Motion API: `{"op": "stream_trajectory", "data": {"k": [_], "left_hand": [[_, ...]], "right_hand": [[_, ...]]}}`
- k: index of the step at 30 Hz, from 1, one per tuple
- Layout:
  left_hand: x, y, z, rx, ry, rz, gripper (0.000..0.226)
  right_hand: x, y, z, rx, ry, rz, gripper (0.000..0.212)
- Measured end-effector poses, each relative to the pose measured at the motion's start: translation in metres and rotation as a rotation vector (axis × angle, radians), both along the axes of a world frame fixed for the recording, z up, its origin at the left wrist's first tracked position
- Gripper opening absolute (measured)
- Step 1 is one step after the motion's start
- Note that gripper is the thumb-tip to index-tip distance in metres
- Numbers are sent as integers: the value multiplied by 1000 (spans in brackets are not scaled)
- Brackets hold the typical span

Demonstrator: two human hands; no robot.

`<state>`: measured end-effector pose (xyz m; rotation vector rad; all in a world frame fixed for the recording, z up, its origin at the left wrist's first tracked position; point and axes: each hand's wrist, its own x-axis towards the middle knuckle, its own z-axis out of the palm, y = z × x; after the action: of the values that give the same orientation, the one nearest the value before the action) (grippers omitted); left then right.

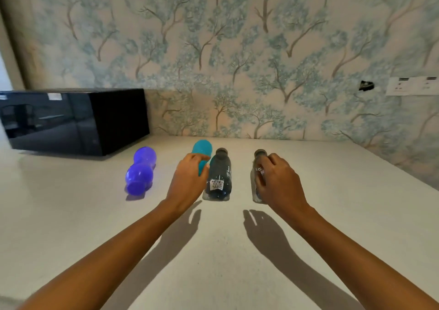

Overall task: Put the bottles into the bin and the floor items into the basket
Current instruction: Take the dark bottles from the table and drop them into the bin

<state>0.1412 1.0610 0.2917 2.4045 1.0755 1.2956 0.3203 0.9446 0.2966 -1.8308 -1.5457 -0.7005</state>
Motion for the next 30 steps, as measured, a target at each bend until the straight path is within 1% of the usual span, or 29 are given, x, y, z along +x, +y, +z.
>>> {"op": "stream_trajectory", "data": {"k": [3, 6, 9, 12, 15, 17, 18, 20, 26, 30], "left_hand": [[10, 31, -5, -98, -22, -61, 27], [28, 54, -11, -210, -13, -73, 33], [51, 74, -13, -352, 87, -55, 57], [73, 89, -15, -530, 286, -50, 88], [86, 102, -18, -608, 407, -22, 104], [89, 109, -23, -630, 398, -36, 106], [88, 112, -26, -649, 373, -43, 106], [86, 112, -28, -696, 312, -53, 103], [81, 111, -25, -715, 295, -2, 87], [74, 107, -23, -723, 253, -10, 76]], "right_hand": [[-3, 14, 0, -31, 28, -146, 30], [1, 31, 3, -141, 113, -268, 40], [9, 53, 6, -280, 241, -378, 53], [22, 77, 2, -411, 399, -419, 67], [33, 95, -5, -557, 472, -425, 86], [37, 102, -15, -656, 417, -442, 96], [39, 103, -19, -677, 370, -455, 97], [41, 105, -25, -664, 319, -472, 93], [46, 103, -27, -613, 351, -465, 85], [48, 91, -20, -585, 432, -378, 80]]}}
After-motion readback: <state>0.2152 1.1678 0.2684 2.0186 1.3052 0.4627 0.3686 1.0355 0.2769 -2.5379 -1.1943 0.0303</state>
